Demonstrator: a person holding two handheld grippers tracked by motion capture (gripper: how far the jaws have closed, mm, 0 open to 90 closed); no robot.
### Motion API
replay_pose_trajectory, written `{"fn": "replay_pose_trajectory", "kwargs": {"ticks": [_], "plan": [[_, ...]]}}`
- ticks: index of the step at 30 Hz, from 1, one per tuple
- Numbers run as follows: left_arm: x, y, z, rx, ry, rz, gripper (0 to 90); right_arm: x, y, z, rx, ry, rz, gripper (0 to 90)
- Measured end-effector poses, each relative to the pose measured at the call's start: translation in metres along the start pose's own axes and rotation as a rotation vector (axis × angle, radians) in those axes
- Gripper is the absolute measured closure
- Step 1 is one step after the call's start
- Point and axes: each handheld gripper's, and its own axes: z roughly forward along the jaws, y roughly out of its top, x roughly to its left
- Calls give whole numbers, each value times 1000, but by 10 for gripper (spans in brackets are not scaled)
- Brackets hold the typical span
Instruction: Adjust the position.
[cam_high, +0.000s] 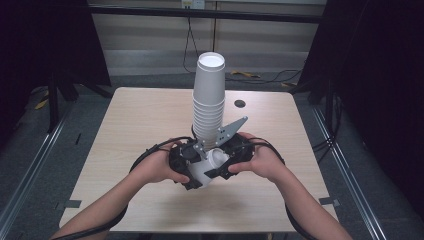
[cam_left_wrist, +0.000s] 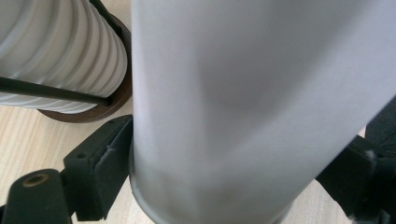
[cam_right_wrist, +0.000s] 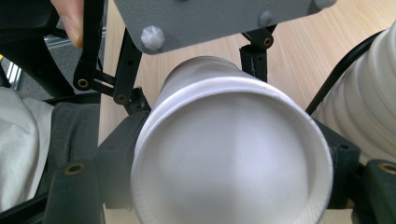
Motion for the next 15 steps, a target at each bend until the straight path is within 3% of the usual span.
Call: {"fn": "replay_pose_trajectory", "kwargs": {"ticks": [15], "plan": [[-5, 5, -1, 49, 6, 38, 137, 0, -1, 2, 91, 25, 5, 237]]}}
